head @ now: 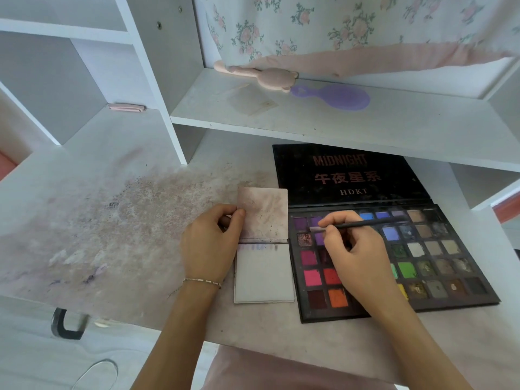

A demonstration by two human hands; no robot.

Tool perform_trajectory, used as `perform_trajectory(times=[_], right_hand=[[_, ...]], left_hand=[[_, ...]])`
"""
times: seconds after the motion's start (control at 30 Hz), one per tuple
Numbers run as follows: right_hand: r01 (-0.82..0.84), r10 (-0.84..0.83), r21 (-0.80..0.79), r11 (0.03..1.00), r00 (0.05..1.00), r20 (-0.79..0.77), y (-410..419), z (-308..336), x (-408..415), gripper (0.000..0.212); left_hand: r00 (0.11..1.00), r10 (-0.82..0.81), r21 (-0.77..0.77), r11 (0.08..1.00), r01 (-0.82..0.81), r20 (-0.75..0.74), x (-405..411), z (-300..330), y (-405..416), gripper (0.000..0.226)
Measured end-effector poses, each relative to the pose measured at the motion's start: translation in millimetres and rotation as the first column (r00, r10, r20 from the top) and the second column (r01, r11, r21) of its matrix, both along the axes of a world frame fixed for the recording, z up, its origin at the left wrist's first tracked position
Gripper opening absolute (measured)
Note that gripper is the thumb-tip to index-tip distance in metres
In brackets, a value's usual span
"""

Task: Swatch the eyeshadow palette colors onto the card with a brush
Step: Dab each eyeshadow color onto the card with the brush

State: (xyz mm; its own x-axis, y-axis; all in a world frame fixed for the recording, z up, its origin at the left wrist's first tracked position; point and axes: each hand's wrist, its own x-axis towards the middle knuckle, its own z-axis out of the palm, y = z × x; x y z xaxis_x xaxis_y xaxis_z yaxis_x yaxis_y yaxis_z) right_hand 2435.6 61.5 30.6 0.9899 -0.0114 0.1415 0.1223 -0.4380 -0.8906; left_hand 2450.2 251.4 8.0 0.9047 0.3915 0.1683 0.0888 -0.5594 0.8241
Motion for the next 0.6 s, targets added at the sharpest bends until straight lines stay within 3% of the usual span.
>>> perform_trajectory(times=[0.6], right_hand=[[-0.033,0.044,-0.164,0.986,0.997,0.062,-1.1,-9.5,4.7,0.019]], left_hand=[[1.000,-0.006,0.038,0.999,0.006,-0.007,1.1,0.8,-0.4,0.011]])
